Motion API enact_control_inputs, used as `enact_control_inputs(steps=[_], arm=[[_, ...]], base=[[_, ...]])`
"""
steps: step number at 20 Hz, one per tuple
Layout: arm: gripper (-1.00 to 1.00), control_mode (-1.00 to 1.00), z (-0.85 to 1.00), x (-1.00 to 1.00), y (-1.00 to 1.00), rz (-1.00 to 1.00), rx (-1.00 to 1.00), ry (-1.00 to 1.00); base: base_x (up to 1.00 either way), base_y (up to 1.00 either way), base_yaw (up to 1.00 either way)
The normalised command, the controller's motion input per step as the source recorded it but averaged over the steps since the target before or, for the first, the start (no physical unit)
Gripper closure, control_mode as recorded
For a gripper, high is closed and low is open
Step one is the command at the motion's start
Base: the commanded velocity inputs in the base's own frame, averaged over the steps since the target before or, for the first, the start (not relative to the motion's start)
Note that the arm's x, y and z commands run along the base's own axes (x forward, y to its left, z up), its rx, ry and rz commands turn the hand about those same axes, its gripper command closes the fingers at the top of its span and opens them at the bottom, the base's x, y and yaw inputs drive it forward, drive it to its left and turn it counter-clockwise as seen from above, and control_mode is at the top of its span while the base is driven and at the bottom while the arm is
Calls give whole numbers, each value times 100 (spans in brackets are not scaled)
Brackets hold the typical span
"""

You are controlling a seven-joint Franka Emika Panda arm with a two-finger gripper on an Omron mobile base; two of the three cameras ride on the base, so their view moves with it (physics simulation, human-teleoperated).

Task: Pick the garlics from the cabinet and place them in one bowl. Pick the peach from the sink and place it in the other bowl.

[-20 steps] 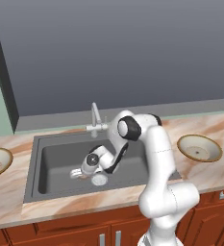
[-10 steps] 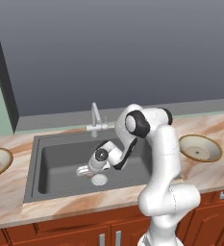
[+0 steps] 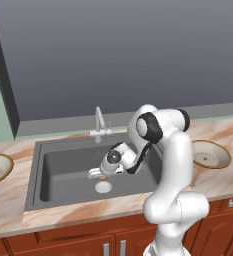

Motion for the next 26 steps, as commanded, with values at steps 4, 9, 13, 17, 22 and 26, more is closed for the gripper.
enact_control_inputs(steps=[4, 9, 13, 17, 22, 26], arm=[[100, -100, 36, -11, -47, -6, 0, 0], [100, -100, 58, -18, -42, -5, 4, 4], [100, -100, 64, -31, -21, -3, 4, 7], [100, -100, 70, -17, 0, 0, 0, 8], [100, -100, 65, 0, 0, 0, 0, 6], [100, -100, 67, 3, 0, 0, 0, 6]], base=[[0, 0, 0], [0, 0, 0], [0, 0, 0], [0, 0, 0], [0, 0, 0], [0, 0, 0]])
